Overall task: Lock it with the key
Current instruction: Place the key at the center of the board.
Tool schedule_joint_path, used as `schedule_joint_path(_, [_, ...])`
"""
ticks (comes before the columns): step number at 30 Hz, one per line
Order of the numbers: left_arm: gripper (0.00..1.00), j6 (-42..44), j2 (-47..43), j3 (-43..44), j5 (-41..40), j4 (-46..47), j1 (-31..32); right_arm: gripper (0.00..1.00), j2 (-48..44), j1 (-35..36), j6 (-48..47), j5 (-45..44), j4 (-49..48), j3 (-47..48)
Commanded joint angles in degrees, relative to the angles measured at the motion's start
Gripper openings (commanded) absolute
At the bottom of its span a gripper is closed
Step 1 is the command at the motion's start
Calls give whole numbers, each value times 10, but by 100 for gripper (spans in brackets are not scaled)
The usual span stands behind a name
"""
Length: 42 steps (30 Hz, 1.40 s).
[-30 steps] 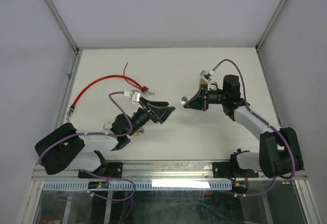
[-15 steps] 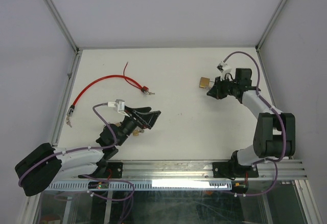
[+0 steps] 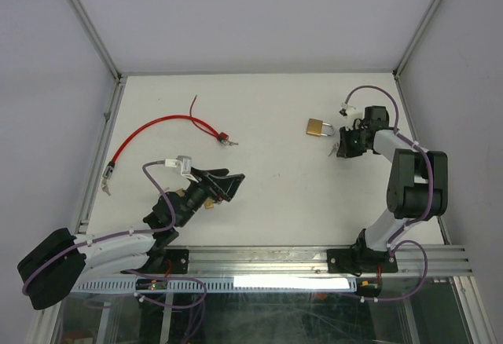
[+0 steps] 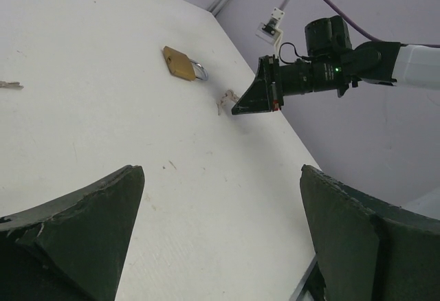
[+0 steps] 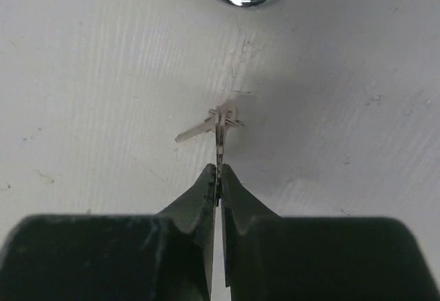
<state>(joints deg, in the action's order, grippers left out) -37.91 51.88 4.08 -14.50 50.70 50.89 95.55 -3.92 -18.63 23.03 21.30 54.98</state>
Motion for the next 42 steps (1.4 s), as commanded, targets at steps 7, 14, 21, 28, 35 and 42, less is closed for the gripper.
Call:
schedule_joint_path(7, [98,14,-33,2,-14,-58,-7,35,-19,-12,-20,-2,12,37])
schedule_joint_path(14, [98,15,-21,6,-20,-62,-7,38,-80,-18,-25,37,15,31])
schedule_joint_path(21, [99,29,-15,20,-34,-85,-7,38,-182,-21,-25,143,11,14])
schedule_joint_path(28, [99,53,-7,50,-48,-129,-10,38,-265,-21,-17,262,5,6])
schedule_joint_path(35, [99,60,17,101,3,-178,-73,39,-292,-2,7,334,6,46])
schedule_joint_path(42, [99,4,41,132,129,-176,-171,40,-298,45,7,386,54,111])
